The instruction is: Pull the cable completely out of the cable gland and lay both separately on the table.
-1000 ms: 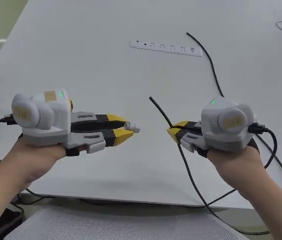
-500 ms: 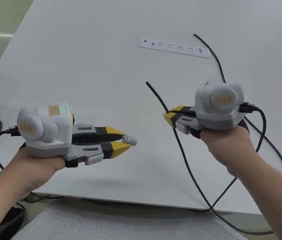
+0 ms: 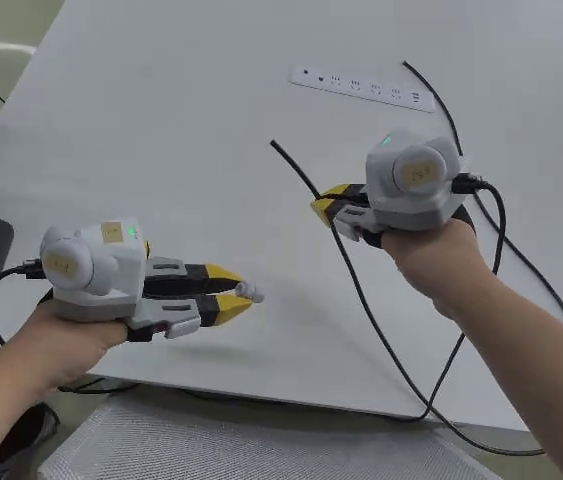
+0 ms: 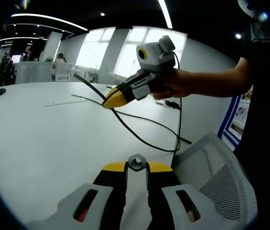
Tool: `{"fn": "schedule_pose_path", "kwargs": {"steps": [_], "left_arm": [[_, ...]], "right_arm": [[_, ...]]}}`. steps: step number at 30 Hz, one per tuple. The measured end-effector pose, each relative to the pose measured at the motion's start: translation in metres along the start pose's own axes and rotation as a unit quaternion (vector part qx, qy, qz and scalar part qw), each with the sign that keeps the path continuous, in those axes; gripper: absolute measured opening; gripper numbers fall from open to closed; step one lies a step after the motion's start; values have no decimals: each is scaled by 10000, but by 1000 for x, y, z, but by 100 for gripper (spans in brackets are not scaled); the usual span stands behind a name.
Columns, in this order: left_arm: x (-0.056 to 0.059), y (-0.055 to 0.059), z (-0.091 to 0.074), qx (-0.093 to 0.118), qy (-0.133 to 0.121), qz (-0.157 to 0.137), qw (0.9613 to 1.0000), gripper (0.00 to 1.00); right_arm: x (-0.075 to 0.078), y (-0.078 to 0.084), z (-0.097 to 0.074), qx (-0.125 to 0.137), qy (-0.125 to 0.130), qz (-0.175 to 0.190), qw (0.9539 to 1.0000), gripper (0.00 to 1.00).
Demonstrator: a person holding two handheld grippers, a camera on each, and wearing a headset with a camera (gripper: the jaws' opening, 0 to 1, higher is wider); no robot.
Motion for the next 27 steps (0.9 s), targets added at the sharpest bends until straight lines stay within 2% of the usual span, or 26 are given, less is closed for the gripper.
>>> {"fn": "schedule_pose_path", "kwargs": {"steps": [4, 6, 10, 14, 20, 24, 27], "left_arm": [[-7, 8, -7, -11, -51, -61, 10000, 15], [-9, 11, -9, 3, -59, -118, 9999, 15], [-15, 21, -13, -21, -99, -150, 9998, 15], [-21, 29, -18, 42, -150, -215, 9996, 15], [-35, 44, -28, 9, -272, -315, 9991, 15], [-47, 55, -35, -56, -357, -365, 9987, 15], [-56, 61, -38, -42, -423, -413, 9982, 15]], "right_arm": [[-7, -10, 17, -8, -72, -144, 9999, 0], [-9, -14, 24, 22, -131, -81, 9999, 0], [-14, -19, 43, -55, -179, -71, 9998, 0], [-21, -23, 63, -159, -289, -99, 9994, 0], [-37, -33, 90, -167, -477, -365, 9981, 0], [-50, -37, 111, -279, -640, -783, 9945, 0], [-57, -41, 123, -304, -742, -846, 9932, 0]]}}
Point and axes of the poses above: the centre of the closed fingertips' face, and the gripper's own axes: z roughly forward along the fingers, x roughly to its right, y roughly out of its underside, the point moved 2 cm from there along -z, roughly backward along the fingers, and after that the axes turned 1 degree about z, right-handed, at the moved point
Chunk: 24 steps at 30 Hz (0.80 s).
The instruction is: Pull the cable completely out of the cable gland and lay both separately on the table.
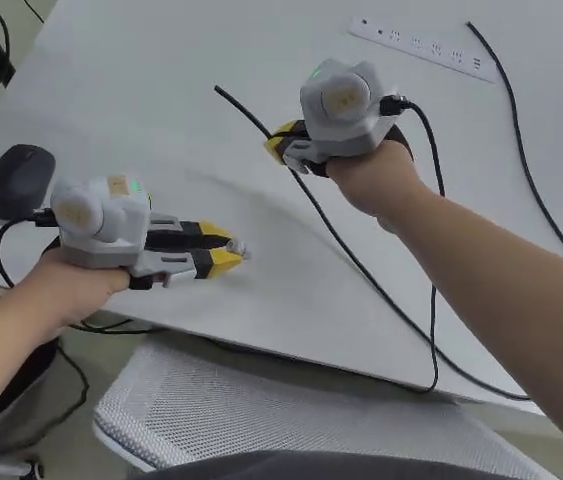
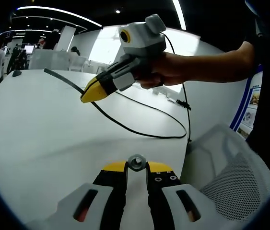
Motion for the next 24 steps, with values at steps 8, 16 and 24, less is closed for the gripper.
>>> {"fn": "schedule_pose_path", "kwargs": {"steps": [8, 16, 24], "left_arm": [[-20, 15, 1, -4, -156, -107, 9998, 15], [-29, 23, 4, -46, -267, -90, 9996, 15], [-31, 28, 5, -87, -315, -41, 9995, 15]], "right_arm": [[-19, 0, 39, -309, -392, -548, 9972, 0], [-30, 16, 64, -562, -607, -591, 9948, 0], [-33, 20, 74, -593, -637, -519, 9949, 0]]}}
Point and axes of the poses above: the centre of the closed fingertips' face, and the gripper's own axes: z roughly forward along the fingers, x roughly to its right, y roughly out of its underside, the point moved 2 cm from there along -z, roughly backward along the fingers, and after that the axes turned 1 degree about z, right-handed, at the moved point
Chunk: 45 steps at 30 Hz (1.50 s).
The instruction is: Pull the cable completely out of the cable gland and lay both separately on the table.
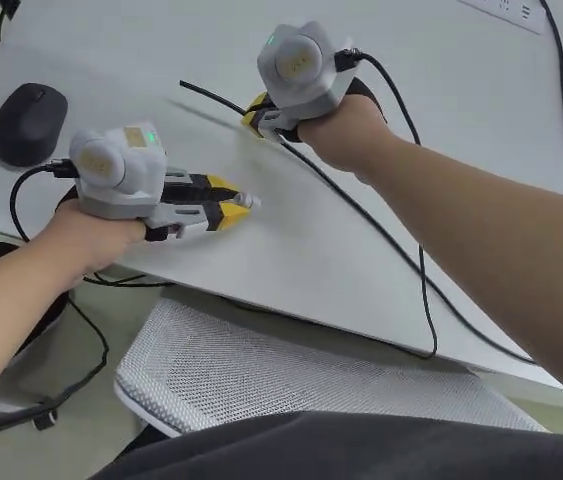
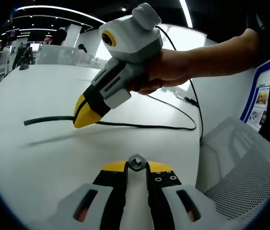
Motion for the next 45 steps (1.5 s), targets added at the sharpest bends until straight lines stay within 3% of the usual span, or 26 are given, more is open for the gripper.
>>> {"fn": "schedule_pose_path", "kwargs": {"steps": [10, 23, 29, 37, 45], "left_arm": [[-8, 6, -2, -19, -235, 120, 9997, 15], [-9, 8, -2, -162, -311, 240, 9991, 15], [-7, 7, 0, -238, -320, 356, 9986, 16], [-4, 8, -1, -288, -372, 287, 9985, 16], [-5, 6, -3, -303, -515, 280, 9978, 19]], "right_arm": [[-9, 2, 6, -92, -28, -141, 9999, 0], [-11, 9, 6, -131, -25, -94, 9999, 0], [-10, 10, 4, -119, 19, -61, 9999, 8], [-9, 8, -9, -13, 66, -49, 10000, 13], [-9, 6, -38, 314, 106, -106, 9994, 20]]}}
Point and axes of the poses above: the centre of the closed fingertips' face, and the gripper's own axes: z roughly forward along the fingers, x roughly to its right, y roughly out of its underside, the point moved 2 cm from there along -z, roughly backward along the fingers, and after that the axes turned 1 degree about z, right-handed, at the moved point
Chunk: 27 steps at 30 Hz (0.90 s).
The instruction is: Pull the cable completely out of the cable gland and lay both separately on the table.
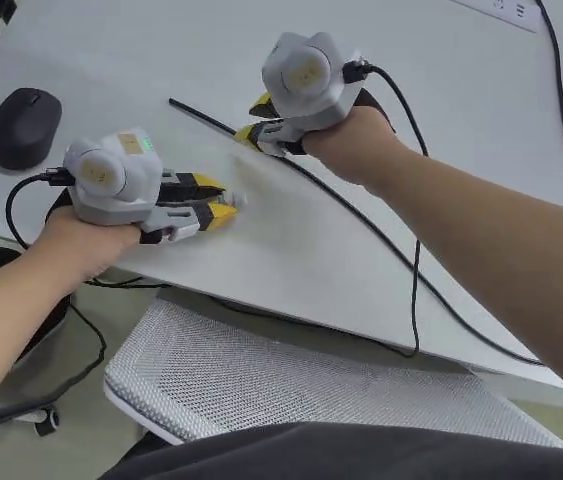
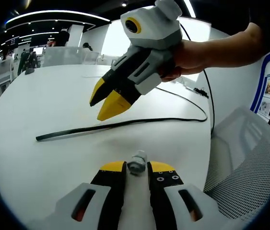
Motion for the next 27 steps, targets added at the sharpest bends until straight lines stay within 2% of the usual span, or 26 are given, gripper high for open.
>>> {"fn": "schedule_pose_path", "kwargs": {"steps": [6, 8, 12, 15, 19, 20, 23, 27], "left_arm": [[0, -8, -5, 63, -132, -18, 9999, 21], [-1, -10, -8, 33, -235, 61, 9997, 23], [0, -20, -14, 173, -329, -57, 9993, 27], [7, -29, -19, 240, -343, -11, 9991, 28], [17, -35, -25, 252, -279, 6, 9993, 30], [20, -39, -27, 351, -263, -83, 9990, 32], [26, -44, -34, 404, -298, -101, 9987, 35], [35, -49, -42, 505, -303, -266, 9979, 37]], "right_arm": [[3, 0, -39, 354, 70, 202, 9991, 26], [5, 2, -48, 516, 89, 337, 9981, 28], [2, 2, -77, 740, 97, 473, 9961, 33], [-3, 2, -94, 874, 100, 508, 9948, 36], [-14, 6, -123, 952, 163, 456, 9943, 39], [-18, 8, -132, 966, 142, 469, 9941, 40], [-27, 13, -152, 1021, 172, 405, 9938, 42], [-35, 23, -178, 1089, 220, 464, 9927, 42]]}}
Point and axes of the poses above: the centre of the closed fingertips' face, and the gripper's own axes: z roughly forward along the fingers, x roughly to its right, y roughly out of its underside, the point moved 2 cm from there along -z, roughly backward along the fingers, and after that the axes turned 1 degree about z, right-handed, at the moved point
